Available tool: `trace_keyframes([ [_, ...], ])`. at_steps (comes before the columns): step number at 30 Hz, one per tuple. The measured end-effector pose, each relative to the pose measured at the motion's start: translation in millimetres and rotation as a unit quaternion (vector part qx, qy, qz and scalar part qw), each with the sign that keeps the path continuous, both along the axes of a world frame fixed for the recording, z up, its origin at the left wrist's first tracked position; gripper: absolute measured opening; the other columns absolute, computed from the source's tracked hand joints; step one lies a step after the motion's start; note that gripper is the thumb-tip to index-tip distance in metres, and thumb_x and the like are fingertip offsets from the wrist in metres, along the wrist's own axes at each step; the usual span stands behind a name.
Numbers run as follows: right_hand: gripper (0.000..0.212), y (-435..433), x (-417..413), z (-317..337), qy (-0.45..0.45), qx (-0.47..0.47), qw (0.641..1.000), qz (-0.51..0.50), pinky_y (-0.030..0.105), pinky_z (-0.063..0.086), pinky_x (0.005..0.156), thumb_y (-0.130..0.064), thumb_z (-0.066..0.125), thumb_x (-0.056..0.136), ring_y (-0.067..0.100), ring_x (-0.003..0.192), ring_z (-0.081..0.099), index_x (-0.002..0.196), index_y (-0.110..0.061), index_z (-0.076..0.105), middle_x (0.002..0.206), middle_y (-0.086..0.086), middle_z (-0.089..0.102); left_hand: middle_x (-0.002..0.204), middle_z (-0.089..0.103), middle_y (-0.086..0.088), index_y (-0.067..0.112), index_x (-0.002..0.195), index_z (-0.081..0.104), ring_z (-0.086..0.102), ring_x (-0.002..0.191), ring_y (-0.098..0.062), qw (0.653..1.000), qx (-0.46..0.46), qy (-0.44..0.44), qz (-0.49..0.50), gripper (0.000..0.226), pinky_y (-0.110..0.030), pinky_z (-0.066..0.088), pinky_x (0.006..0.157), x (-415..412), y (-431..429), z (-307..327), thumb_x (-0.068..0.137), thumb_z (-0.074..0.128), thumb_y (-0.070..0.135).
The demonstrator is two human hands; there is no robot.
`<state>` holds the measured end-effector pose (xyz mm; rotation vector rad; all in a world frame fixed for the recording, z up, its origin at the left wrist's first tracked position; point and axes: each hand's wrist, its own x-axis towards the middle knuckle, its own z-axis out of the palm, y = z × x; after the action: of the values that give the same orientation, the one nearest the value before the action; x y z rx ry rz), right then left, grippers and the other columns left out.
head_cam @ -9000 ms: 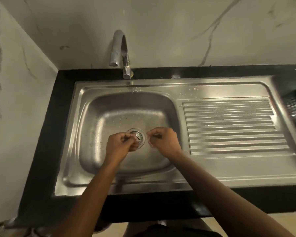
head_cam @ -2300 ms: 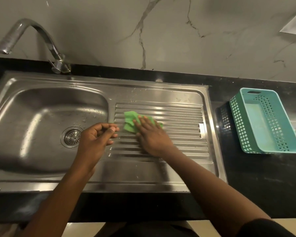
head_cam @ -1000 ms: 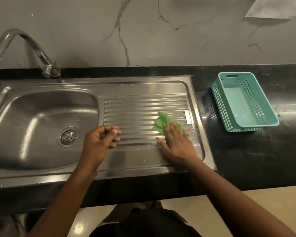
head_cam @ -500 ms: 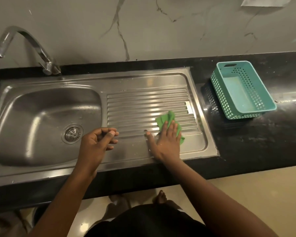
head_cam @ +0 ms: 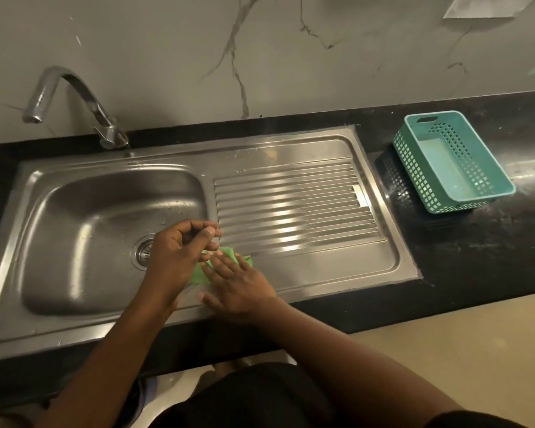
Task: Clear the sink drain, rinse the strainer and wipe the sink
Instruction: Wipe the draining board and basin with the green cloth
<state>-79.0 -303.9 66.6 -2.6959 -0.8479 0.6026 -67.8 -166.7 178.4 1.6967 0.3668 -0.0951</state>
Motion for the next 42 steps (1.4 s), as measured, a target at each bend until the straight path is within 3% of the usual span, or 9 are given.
trace_keyframes([
  [5,0.075,-90.2,6.8,5.7,-0.028,-0.025,0.995,-0.092,0.046,0.003,0.131,-0.064,0.022,0.106,0.017,0.162,-0.005,0.168,-0.026,0.003,0.176,0.002,0.001,0.102,0.083,-0.006,0.010,0.109,0.078,0.076,0.088,-0.024,1.000,-0.003,0.006,0.004,0.014,-0.034,0.059,0.077,-1.4,-10.8,-3.7,0.102,0.064,0.011],
  [13,0.084,-245.4,22.1,19.0,0.009,-0.104,0.946,-0.306,0.053,-0.001,0.130,-0.075,0.003,0.100,0.023,0.160,-0.017,0.164,-0.025,-0.016,0.173,0.007,-0.017,0.103,0.083,-0.004,0.012,0.109,0.077,0.076,0.088,-0.020,1.000,-0.015,0.020,-0.007,0.014,-0.033,0.059,0.078,-10.2,-24.6,-7.6,0.103,0.064,0.012],
  [19,0.106,-181.8,9.4,13.9,0.030,-0.046,0.886,-0.460,0.055,-0.005,0.129,-0.086,0.005,0.093,0.034,0.158,-0.021,0.164,-0.009,-0.015,0.170,0.021,-0.021,0.103,0.083,-0.003,0.012,0.110,0.077,0.076,0.089,-0.020,1.000,-0.015,0.018,-0.007,0.015,-0.033,0.060,0.079,-11.6,-25.3,-7.5,0.103,0.064,0.012],
  [27,0.104,-35.1,-24.6,-0.7,0.045,0.001,0.955,-0.293,0.050,-0.017,0.127,-0.086,0.003,0.089,0.030,0.154,-0.034,0.165,-0.017,-0.015,0.168,0.015,-0.029,0.103,0.082,-0.007,0.008,0.109,0.077,0.075,0.088,-0.023,1.000,-0.009,0.007,-0.018,0.015,-0.032,0.058,0.077,-7.1,-25.4,-4.2,0.103,0.063,0.010],
  [30,0.101,17.8,-34.7,-3.5,0.072,0.018,0.981,-0.177,0.047,-0.024,0.123,-0.083,0.003,0.089,0.026,0.153,-0.033,0.166,-0.018,-0.006,0.172,0.014,-0.018,0.105,0.082,-0.007,0.009,0.110,0.077,0.077,0.088,-0.020,1.000,-0.006,0.011,-0.023,0.015,-0.031,0.060,0.078,-6.9,-25.7,-4.4,0.103,0.063,0.010],
  [32,0.100,35.2,-39.4,-0.7,0.084,0.037,0.989,-0.120,0.048,-0.019,0.126,-0.079,0.005,0.090,0.026,0.159,-0.021,0.167,-0.016,0.006,0.175,0.014,-0.004,0.107,0.082,-0.005,0.013,0.110,0.077,0.078,0.092,-0.020,0.999,-0.001,0.011,-0.031,0.015,-0.033,0.062,0.081,-8.1,-24.6,-5.5,0.103,0.064,0.012],
  [35,0.087,16.7,-42.0,6.1,0.057,0.062,0.995,-0.048,0.050,-0.002,0.130,-0.072,0.015,0.099,0.022,0.162,0.000,0.166,-0.017,0.018,0.175,0.009,0.012,0.106,0.083,-0.002,0.017,0.109,0.077,0.079,0.093,-0.019,0.999,0.000,0.007,-0.035,0.015,-0.035,0.061,0.082,-10.2,-26.1,-7.7,0.102,0.064,0.015],
  [38,0.075,-29.2,-51.4,10.7,0.019,0.062,0.998,0.002,0.046,0.003,0.131,-0.068,0.020,0.105,0.020,0.161,0.013,0.164,-0.022,0.027,0.172,0.005,0.024,0.104,0.083,-0.003,0.015,0.108,0.077,0.078,0.089,-0.019,1.000,-0.011,0.008,-0.028,0.014,-0.031,0.059,0.076,-9.6,-33.1,-9.5,0.103,0.064,0.013],
  [42,0.067,-103.5,-56.1,16.7,-0.011,0.037,0.999,-0.035,0.041,0.003,0.131,-0.066,0.020,0.106,0.017,0.159,0.022,0.161,-0.029,0.034,0.168,0.001,0.035,0.102,0.083,-0.003,0.013,0.106,0.077,0.076,0.086,-0.019,0.999,-0.017,0.006,-0.027,0.014,-0.032,0.058,0.074,-7.1,-44.4,-10.6,0.103,0.064,0.011],
])
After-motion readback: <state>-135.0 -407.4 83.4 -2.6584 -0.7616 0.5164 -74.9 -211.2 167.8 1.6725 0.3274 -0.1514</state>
